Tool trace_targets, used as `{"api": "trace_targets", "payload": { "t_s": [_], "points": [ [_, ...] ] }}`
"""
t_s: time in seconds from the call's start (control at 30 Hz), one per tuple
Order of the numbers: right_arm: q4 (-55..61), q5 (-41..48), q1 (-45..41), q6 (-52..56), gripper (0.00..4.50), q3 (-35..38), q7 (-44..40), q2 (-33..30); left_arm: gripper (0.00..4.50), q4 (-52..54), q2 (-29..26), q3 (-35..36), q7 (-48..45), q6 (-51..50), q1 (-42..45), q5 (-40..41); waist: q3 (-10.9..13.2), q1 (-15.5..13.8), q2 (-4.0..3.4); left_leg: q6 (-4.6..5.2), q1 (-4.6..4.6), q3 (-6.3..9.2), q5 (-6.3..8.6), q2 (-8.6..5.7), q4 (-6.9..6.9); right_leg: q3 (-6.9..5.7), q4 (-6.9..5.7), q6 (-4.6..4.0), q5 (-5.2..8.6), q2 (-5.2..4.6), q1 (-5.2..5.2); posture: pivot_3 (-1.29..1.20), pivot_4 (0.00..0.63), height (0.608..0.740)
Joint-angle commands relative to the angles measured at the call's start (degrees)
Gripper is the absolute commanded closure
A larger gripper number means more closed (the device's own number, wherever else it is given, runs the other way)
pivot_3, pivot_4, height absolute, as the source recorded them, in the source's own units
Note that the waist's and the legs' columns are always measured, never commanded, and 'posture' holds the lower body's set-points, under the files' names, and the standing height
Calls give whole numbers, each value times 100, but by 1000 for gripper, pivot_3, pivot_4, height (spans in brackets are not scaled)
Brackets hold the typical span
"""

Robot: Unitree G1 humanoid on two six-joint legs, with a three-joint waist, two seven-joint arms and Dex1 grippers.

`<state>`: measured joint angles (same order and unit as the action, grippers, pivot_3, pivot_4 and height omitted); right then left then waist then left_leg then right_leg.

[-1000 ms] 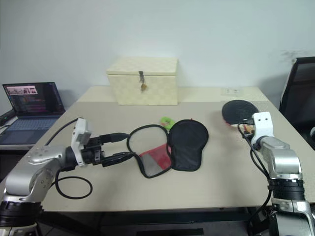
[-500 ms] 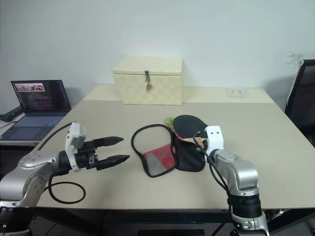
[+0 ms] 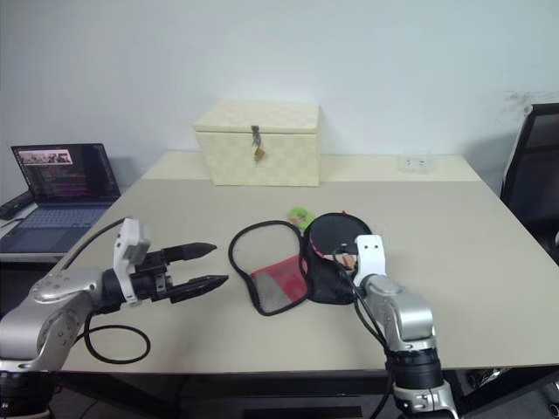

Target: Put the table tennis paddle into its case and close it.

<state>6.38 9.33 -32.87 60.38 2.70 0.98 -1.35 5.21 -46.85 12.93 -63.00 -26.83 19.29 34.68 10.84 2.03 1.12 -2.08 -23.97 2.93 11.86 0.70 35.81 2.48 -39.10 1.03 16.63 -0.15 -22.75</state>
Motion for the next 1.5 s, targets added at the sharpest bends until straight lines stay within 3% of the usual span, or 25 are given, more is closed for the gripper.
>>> {"api": "trace_targets", "payload": {
  "t_s": [0.03,0.23,0.5,0.73,1.17,1.5],
  "points": [
    [79,-108,-79,-295,3342,52,161,74,0,240,-57,124,47,78,47,21,0,0,0,0,0,0,0,0,0,0,0,0,0,0,0,0,150,740],
    [-13,-196,-24,-404,3342,109,263,120,0,241,-38,97,87,75,67,22,0,0,0,0,0,0,0,0,0,-1,0,0,0,0,0,0,150,740],
    [524,95,11,-54,640,-136,-83,200,0,187,-41,82,102,104,84,0,0,0,0,0,0,0,0,0,0,-1,0,0,0,0,0,0,150,740],
    [1081,418,180,501,640,-83,-604,-171,0,174,-35,81,120,108,72,-17,-1,-2,2,0,1,4,0,1,2,-3,0,0,0,0,3,0,150,740],
    [1504,554,764,564,640,16,-1028,-879,0,175,-64,88,122,84,57,-50,-3,-2,4,0,5,2,0,1,1,-2,2,0,0,0,6,0,150,740],
    [1689,842,835,701,640,-296,-1218,-738,0,54,-57,89,40,184,46,-128,-3,3,5,0,7,1,0,4,2,0,0,0,0,1,7,0,150,740]
  ]
}}
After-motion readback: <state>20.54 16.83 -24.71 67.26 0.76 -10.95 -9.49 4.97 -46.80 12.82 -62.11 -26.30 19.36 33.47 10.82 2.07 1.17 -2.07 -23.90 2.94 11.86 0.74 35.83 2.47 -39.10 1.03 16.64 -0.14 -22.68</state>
